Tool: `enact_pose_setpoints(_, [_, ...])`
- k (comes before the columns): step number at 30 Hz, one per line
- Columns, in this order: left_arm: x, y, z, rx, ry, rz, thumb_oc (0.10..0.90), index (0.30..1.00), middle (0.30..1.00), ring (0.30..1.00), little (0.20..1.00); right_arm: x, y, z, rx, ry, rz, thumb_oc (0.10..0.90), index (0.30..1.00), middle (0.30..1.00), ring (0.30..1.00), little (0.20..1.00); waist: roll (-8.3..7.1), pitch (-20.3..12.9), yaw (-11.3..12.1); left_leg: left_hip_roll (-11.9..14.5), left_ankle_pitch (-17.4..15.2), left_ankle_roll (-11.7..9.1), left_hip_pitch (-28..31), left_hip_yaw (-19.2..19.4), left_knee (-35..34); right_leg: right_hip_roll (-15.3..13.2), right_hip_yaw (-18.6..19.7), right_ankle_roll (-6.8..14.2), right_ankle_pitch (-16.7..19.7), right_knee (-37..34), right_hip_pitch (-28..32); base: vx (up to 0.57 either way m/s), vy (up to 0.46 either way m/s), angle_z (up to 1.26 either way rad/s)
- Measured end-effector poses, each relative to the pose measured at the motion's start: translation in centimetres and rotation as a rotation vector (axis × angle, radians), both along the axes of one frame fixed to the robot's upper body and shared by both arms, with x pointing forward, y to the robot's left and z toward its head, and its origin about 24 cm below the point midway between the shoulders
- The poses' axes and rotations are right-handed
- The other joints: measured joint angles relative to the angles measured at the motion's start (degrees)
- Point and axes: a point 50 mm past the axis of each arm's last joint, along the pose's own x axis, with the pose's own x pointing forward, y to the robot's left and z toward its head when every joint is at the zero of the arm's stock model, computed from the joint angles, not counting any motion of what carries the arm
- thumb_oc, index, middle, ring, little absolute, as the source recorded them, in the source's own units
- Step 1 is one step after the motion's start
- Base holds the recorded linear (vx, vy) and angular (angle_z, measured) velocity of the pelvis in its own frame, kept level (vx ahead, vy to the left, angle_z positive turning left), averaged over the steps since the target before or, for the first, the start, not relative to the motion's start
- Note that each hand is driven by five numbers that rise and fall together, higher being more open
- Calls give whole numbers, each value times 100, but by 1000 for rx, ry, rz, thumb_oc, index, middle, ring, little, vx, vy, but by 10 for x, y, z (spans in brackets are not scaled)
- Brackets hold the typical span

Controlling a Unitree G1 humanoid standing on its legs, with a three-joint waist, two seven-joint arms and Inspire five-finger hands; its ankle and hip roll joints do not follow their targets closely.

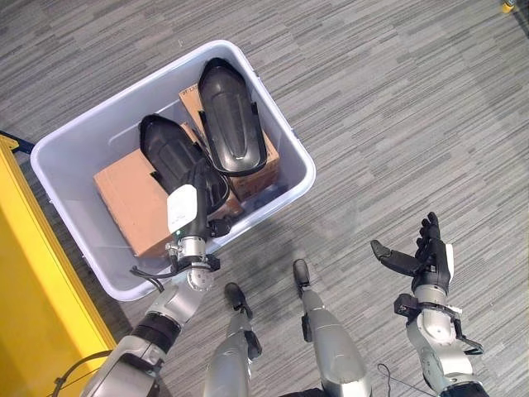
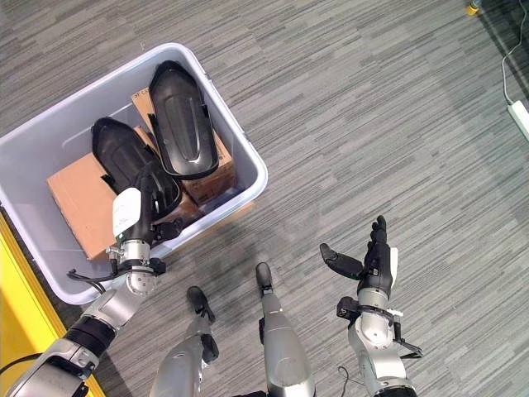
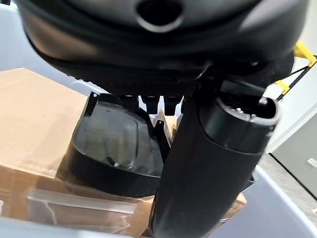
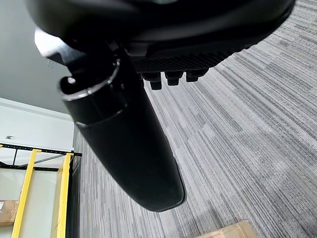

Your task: Move parts from the plastic box to the shelf.

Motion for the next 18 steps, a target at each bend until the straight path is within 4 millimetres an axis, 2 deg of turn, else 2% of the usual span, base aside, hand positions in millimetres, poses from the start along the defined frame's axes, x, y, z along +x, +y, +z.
enact_pose_setpoints(6, [4, -3, 2, -31, -5, 26, 900, 1000, 1000, 1000, 1000, 0, 2, -1, 0, 5, 8, 900, 1000, 1000, 1000, 1000, 8, 4, 11, 0, 1, 0, -61, 8, 1, 3, 1, 1, 0, 1, -63, -24, -14, 0])
enact_pose_setpoints(11, [6, 2, 1, -31, -5, 62, 900, 1000, 1000, 1000, 1000, 1, 3, 0, -1, 2, 9, 900, 1000, 1000, 1000, 1000, 8, 4, 1, 1, 3, 1, -224, 7, 2, 5, 0, -3, 3, 2, -233, 0, 0, 0])
enact_pose_setpoints(18, [16, 3, 10, -13, -16, 84, 900, 1000, 1000, 1000, 1000, 7, 10, 3, -3, -14, 31, 900, 1000, 1000, 1000, 1000, 3, 6, -10, 2, 5, 4, -457, 17, 4, 8, 5, -4, 6, 4, -462, -2, -3, 0])
